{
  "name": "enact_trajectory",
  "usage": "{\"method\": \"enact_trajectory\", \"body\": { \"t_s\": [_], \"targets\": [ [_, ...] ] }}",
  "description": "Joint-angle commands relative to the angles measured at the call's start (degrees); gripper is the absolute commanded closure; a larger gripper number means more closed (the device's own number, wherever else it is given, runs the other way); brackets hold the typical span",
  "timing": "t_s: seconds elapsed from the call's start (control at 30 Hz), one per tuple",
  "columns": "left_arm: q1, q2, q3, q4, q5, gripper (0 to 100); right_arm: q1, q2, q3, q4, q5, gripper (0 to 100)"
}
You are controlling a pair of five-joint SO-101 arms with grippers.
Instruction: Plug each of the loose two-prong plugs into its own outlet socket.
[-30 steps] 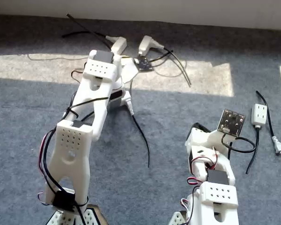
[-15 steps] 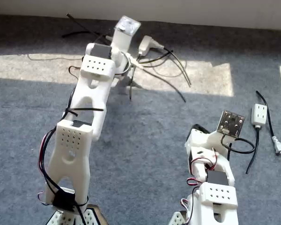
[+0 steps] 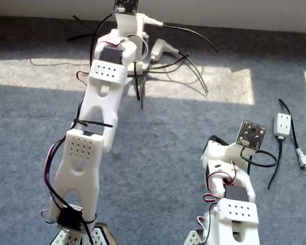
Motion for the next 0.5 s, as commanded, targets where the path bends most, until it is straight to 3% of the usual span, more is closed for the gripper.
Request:
{"method": "enact_trajectory", "body": {
  "t_s": [0.0,0.13,0.33,0.47],
  "targets": [
    [-0.57,3.38,-0.75,-11.16,0.09,85,-0.31,-0.57,-0.22,-1.19,-0.44,99.1],
    [-1.19,4.79,-0.75,-11.87,-2.2,72,-0.31,-0.57,-0.22,-1.27,-0.44,99.1],
    [-2.15,4.7,-4.62,-11.08,-5.36,72,-0.4,-0.57,1.1,-3.74,1.58,99.1],
    [-3.12,4.7,-14.9,-2.99,-5.27,72,-0.4,-0.57,1.27,-3.74,1.76,99.1]
  ]
}}
